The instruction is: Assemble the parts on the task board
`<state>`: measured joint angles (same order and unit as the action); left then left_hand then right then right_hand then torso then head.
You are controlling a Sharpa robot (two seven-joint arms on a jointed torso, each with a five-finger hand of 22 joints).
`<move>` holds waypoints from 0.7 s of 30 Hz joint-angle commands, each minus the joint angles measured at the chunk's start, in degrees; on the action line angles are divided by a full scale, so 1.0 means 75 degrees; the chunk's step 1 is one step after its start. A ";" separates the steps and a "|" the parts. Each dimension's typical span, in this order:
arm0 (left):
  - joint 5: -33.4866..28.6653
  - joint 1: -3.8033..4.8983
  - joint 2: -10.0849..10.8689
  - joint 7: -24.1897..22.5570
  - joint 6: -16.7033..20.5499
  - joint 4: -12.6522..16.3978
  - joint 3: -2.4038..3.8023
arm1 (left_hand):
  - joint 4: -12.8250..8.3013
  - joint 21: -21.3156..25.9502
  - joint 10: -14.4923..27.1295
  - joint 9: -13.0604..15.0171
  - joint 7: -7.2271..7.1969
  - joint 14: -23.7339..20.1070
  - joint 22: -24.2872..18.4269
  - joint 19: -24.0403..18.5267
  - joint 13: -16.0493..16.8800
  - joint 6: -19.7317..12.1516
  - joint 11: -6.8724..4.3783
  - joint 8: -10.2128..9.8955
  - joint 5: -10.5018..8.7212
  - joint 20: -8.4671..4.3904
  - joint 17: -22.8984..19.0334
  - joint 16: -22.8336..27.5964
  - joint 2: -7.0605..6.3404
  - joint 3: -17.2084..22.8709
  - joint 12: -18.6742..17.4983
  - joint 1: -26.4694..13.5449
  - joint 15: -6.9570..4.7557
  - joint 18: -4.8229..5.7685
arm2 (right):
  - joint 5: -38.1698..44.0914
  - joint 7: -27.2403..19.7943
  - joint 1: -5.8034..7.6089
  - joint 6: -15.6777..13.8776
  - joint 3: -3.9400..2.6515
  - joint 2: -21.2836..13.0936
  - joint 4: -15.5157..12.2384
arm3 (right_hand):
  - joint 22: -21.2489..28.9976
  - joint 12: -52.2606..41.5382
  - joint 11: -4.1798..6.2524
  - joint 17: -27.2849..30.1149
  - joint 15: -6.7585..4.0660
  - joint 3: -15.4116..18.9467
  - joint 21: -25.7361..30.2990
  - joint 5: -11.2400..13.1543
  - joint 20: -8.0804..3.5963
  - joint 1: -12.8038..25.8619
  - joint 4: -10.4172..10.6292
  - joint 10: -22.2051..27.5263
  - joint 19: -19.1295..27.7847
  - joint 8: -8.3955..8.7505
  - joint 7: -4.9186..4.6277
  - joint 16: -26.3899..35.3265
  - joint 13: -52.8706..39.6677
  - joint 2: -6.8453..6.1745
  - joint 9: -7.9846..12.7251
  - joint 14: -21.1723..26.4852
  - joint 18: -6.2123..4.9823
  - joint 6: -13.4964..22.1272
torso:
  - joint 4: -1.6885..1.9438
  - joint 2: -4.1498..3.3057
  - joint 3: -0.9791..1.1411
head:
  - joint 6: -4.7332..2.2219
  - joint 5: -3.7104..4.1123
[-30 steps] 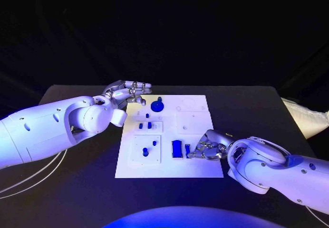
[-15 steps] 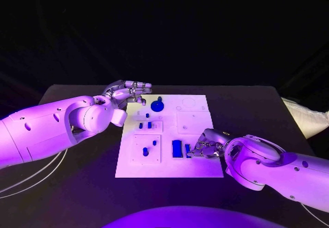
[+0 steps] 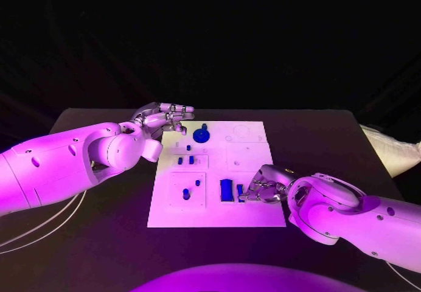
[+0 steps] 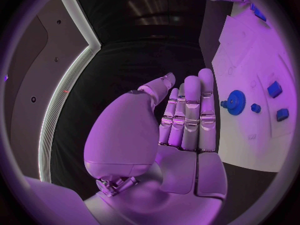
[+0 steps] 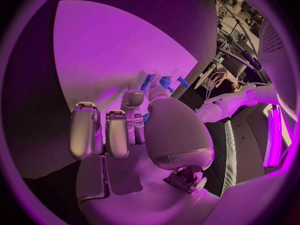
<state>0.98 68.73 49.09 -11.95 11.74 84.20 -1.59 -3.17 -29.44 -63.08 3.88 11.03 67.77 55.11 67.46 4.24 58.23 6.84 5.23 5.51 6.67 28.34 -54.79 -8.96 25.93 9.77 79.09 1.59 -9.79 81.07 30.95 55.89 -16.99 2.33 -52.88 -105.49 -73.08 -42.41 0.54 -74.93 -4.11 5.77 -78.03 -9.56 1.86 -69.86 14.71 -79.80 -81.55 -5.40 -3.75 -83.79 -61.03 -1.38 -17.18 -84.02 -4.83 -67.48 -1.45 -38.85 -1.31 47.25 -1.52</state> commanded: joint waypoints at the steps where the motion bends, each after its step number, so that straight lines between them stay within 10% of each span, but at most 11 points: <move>1: 0.0008 0.0002 -0.0024 -0.0050 -0.0161 -0.0013 0.0004 | -0.0013 0.0042 0.0090 -0.0002 0.0006 -0.0082 -0.0018 -0.0006 -0.0008 -0.0056 0.0004 0.0049 -0.0019 0.0058 -0.0020 -0.0017 0.0089 -0.0040 0.0058 0.0032 -0.0001 -0.0090 | -0.0810 -0.0837 0.0069 -0.0247 -0.0008 -0.0118 -0.0033 | 0.0140 0.0172 -0.0026 -0.0555 -0.0008 0.0105 0.0119 -0.0047 0.0023 0.0046 0.0024 0.0103 0.0111 0.0000 -0.0046 0.0095 0.0096 -0.0058 -0.0024 -0.0516 0.0089 0.0092 | -0.0002 0.0016 -0.0009 | -0.0018 -0.0004; 10: -0.0546 -0.0122 -0.0089 -0.0341 -0.0133 -0.0133 0.0003 | 0.0050 0.0094 0.0075 0.0004 -0.0029 -0.0136 -0.0050 -0.0048 0.0002 -0.0045 -0.0012 0.0085 -0.0030 0.0075 -0.0041 -0.0011 0.0084 -0.0133 0.0125 -0.0079 0.0011 -0.0084 | -0.4394 -0.3651 0.0729 -0.0578 -0.0023 -0.0321 0.0731 | 0.1435 0.1530 -0.0180 0.0404 0.0114 0.0133 0.1175 -0.0169 0.0131 -0.0792 -0.0423 0.0816 0.0816 0.0179 -0.0236 0.0843 0.0872 0.0218 -0.0036 -0.0265 -0.0188 0.0558 | -0.0031 0.0180 -0.0065 | -0.0216 0.0037; 14: -0.0823 -0.0225 -0.0176 -0.0586 0.0056 -0.0319 0.0004 | 0.0108 0.0389 0.0001 0.0015 -0.0120 -0.0634 -0.0197 -0.0446 0.0018 0.0052 -0.0062 0.0180 -0.0033 0.0092 -0.0229 0.0335 0.0097 -0.0263 0.0251 -0.0156 0.0017 -0.0084 | -0.6032 -0.4802 0.0974 -0.0404 -0.0026 -0.0126 0.1491 | 0.4419 0.2715 -0.0408 0.3386 0.0315 0.0021 0.3881 -0.0107 0.0296 -0.1418 -0.0783 0.1767 0.2531 0.0231 -0.0475 0.3558 0.1749 0.0393 0.0024 0.0821 -0.0723 0.1090 | -0.0064 0.0356 -0.0114 | -0.0330 0.0050; 16: -0.0982 -0.0270 -0.0257 -0.0705 0.0162 -0.0469 0.0004 | 0.0124 0.0725 -0.0024 0.0005 -0.0132 -0.0958 -0.0385 -0.0870 0.0011 0.0060 -0.0072 0.0209 -0.0034 0.0119 -0.0526 0.0858 0.0148 -0.0315 0.0308 -0.0140 0.0046 -0.0087 | -0.6794 -0.5269 0.1057 -0.0231 -0.0029 0.0022 0.1944 | 0.5024 0.3290 -0.0646 0.4977 0.0520 0.0031 0.4781 -0.0067 0.0484 -0.1606 -0.0879 0.2103 0.2978 0.0231 -0.0649 0.5451 0.2393 0.0399 0.0062 0.1650 -0.0733 0.1352 | -0.0070 0.0446 -0.0143 | -0.0430 0.0069; 21: -0.1270 -0.0371 -0.0482 -0.0993 0.0332 -0.0886 0.0005 | 0.0215 0.1931 -0.0143 -0.0011 -0.0155 -0.1455 -0.1254 -0.2057 -0.0075 0.0013 0.0000 0.0184 -0.0031 0.0403 -0.1584 0.3082 0.0186 -0.0244 0.0155 -0.0155 0.0358 -0.0029 | -0.8377 -0.6146 0.1165 0.0256 -0.0054 0.0586 0.3231 | 0.6175 0.4477 -0.0930 0.6147 0.0854 -0.0198 0.6427 0.0164 0.0848 -0.2131 -0.1103 0.2483 0.3427 0.0221 -0.0838 0.7602 0.4075 0.0649 0.0221 0.2302 -0.0754 0.1484 | -0.0118 0.0648 -0.0187 | -0.0663 0.0023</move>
<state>-5.18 65.98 45.71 -15.77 12.85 77.92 -1.61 -1.66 -15.65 -63.83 3.86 9.80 57.01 46.20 52.65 3.79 58.64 6.71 6.62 5.29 9.53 17.08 -32.99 -8.01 24.00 11.16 78.22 3.93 -9.79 31.60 -5.92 64.59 -18.63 1.91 -48.93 -82.39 -27.63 -9.57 -5.89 -29.78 2.11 4.45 -31.05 -8.60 8.09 -85.43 6.62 -60.99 -56.26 -3.85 -9.83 -28.39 -31.70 3.37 -15.69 -67.09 -9.74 -56.44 -2.06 -35.20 -2.44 43.22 -1.10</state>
